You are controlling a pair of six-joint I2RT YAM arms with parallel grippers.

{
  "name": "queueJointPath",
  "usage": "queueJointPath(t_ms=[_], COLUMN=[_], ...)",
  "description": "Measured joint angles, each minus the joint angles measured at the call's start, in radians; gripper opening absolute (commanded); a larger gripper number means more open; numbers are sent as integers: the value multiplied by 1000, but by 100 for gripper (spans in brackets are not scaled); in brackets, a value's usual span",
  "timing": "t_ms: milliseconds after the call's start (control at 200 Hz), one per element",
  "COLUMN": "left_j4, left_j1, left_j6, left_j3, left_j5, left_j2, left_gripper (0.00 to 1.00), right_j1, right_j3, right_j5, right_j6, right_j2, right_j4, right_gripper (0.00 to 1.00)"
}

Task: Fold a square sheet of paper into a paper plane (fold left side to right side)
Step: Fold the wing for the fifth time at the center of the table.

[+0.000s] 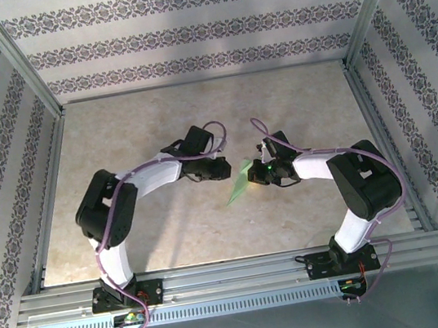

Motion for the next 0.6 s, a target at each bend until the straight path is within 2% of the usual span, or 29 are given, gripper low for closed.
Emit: queueJointPath(t_ms=[105,250,400,600], left_j4=[-25,-29,-30,-31], left_j1=[6,-2,-41,-76], left_j6=[7,-14,-53,-76], left_j3=[0,-9,-11,-11], left_j5=[8,100,183,216], left_j2=[-79,-139,-115,-26], left_gripper=[5,2,1,0], right_j1=[0,0,0,0], right_j3=[0,0,0,0], right_j5=[0,0,0,-1], right_j6=[0,1,2,2], right_j2=[0,0,0,0], right_j4=[0,0,1,1], right_gripper=[0,0,0,0])
